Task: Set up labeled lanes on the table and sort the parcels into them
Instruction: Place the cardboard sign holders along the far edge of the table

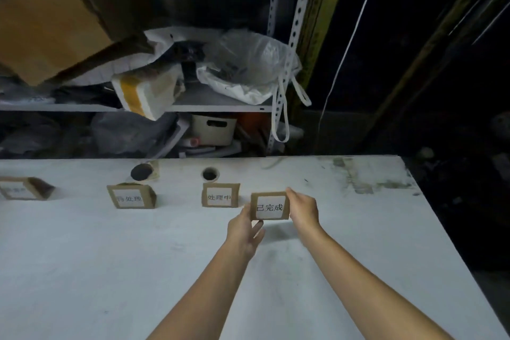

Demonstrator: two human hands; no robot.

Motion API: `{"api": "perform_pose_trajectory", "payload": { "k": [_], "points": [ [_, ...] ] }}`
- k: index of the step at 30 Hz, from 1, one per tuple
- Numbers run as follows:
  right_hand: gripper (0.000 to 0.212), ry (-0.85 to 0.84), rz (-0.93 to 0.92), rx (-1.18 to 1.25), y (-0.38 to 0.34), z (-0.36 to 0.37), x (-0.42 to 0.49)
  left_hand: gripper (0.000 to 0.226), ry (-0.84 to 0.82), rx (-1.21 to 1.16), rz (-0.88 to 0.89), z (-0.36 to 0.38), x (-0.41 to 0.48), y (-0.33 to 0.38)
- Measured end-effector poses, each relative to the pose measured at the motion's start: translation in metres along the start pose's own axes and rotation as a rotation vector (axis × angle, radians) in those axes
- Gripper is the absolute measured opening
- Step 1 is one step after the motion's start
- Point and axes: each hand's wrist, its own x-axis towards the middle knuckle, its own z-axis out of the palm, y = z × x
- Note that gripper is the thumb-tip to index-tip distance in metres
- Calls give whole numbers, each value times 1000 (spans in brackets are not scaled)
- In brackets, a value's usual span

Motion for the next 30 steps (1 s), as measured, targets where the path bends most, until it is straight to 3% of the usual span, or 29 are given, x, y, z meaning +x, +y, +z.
{"api": "perform_pose_trajectory", "payload": {
  "k": [13, 26, 30],
  "points": [
    [41, -12, -16, 10, 42, -34, 101, 46, 62, 353, -50, 71, 95, -35],
    [41, -37, 17, -32, 45, -57, 117, 45, 64, 387, -42, 90, 111, -46],
    [32, -3, -65, -92, 38, -69, 107, 44, 73, 372, -46, 75, 95, -44]
  ]
}}
